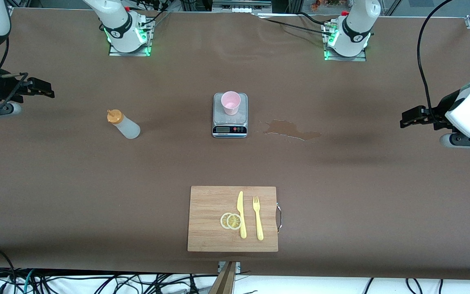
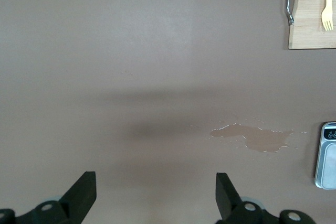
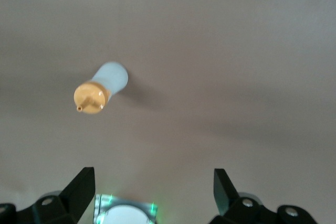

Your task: Add sauce to pink cup with both arms

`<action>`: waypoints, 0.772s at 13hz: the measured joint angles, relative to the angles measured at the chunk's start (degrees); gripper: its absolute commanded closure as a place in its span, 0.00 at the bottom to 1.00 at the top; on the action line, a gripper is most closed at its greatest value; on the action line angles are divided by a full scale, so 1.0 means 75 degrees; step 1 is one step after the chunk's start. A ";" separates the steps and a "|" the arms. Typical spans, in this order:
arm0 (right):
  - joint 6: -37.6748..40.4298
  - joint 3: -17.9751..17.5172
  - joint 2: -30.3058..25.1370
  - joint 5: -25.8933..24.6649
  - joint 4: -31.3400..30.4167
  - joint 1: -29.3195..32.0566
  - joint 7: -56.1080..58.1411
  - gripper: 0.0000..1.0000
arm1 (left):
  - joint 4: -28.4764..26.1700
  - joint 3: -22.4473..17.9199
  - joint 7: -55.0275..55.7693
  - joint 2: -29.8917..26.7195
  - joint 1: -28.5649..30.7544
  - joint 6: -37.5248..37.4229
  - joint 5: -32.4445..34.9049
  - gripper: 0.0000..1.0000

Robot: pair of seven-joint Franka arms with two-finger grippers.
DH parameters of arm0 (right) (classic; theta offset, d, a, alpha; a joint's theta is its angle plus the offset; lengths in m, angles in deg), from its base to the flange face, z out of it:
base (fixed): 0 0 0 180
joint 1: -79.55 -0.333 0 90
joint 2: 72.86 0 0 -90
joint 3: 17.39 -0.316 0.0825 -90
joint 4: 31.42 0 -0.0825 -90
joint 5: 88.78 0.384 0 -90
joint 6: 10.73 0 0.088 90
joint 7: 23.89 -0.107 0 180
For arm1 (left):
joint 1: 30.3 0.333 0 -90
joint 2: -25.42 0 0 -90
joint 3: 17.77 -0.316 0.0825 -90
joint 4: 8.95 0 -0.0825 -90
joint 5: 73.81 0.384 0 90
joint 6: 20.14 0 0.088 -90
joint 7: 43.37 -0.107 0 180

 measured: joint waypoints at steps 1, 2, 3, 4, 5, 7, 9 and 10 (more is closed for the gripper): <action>-0.0468 -0.0006 -0.0121 0.0005 -0.0077 0.0029 0.0000 0.00 | 0.0066 -0.0004 0.0000 0.0009 0.0004 0.0000 0.0000 0.00; -0.0780 -0.0008 -0.0213 0.0007 -0.0080 0.0053 0.0000 0.00 | 0.0107 -0.0007 0.0000 0.0015 0.0008 0.0000 0.0000 0.00; -0.0789 -0.0040 -0.0338 0.0016 -0.0066 0.0076 -0.0018 0.00 | 0.0125 -0.0004 0.0000 0.0019 0.0005 0.0000 0.0000 0.00; -0.0592 -0.0151 -0.0491 0.0059 -0.0051 0.0118 -0.0288 0.00 | 0.0135 0.0003 0.0000 0.0021 -0.0001 0.0000 0.0000 0.00; -0.0292 -0.0277 -0.0611 0.0118 -0.0017 0.0156 -0.0949 0.00 | 0.0141 0.0011 0.0000 0.0025 -0.0005 0.0000 0.0000 0.00; 0.0039 -0.0475 -0.0640 0.0166 0.0117 0.0167 -0.1925 0.00 | 0.0147 0.0016 0.0000 0.0029 -0.0005 0.0000 0.0000 0.00; 0.0049 -0.0539 -0.0569 0.0173 0.0214 0.0175 -0.2113 0.00 | 0.0148 0.0017 0.0000 0.0032 -0.0005 0.0000 0.0000 0.00; 0.0048 -0.0538 -0.0513 0.0173 0.0314 0.0208 -0.2117 0.00 | 0.0150 0.0017 0.0000 0.0033 -0.0005 0.0000 0.0000 0.00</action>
